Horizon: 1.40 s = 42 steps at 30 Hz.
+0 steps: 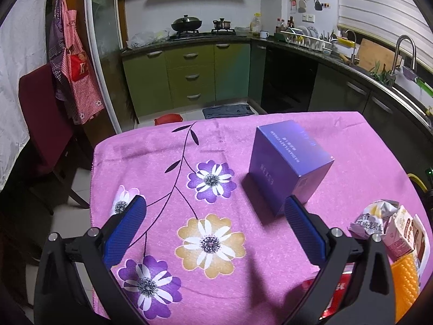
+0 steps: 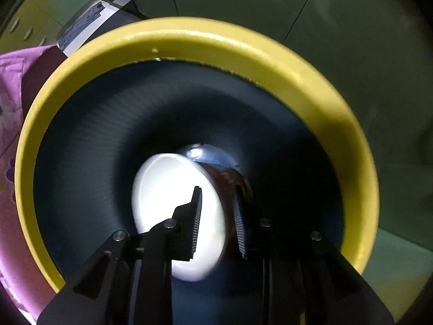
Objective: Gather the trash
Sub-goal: 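Drop the paper cup into the bin with right gripper while left approaches purple box, then grasp the purple cream box with the left gripper and drop it into the bin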
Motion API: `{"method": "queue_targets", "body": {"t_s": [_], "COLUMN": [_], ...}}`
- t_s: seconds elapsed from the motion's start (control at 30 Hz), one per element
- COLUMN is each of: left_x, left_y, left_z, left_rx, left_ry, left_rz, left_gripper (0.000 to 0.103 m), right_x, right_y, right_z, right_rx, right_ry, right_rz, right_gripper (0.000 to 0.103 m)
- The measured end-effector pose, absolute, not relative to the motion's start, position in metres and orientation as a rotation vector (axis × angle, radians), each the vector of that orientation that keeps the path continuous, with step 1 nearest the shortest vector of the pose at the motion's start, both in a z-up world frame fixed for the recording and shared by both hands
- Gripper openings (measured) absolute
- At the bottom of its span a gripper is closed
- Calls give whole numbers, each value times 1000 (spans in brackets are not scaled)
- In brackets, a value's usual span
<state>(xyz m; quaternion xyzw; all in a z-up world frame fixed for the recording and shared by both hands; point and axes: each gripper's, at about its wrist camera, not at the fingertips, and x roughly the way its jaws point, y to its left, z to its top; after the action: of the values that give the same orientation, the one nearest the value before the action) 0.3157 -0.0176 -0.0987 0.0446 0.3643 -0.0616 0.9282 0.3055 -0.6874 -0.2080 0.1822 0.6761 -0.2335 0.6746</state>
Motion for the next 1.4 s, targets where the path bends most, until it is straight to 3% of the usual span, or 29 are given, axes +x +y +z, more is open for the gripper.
{"method": "queue_targets", "body": {"t_s": [0.6,0.83,0.9,1.1,1.2,1.33,1.4], "left_x": [357,398,401,410,413,415,412], "left_y": [-77,-101,-103,-103,-100,-100,-98], "left_z": [-48,-77,-84,-97,-99,-108,-107], "left_rx": [82,-2,4,38,50,50,55], "left_ry": [896,1099,1118,1147,1151,1188,1180], "left_rz": [-179,-140,-106,-52,-45,-69,-80], "left_gripper": [97,97,97,97,83,52,51], "right_x": [263,260,257,252,251,256,254], "right_y": [-623,-628,-627,-622,-618,-611,-609], "right_z": [-75,-86,-90,-94,-95,-97,-94], "right_rx": [239,252,254,239,241,236,233], "right_ry": [1301,1281,1280,1280,1278,1273,1266], "right_rz": [-382,-318,-305,-278,-262,-247,-240], "right_gripper": [24,24,31,32,32,32,32]}}
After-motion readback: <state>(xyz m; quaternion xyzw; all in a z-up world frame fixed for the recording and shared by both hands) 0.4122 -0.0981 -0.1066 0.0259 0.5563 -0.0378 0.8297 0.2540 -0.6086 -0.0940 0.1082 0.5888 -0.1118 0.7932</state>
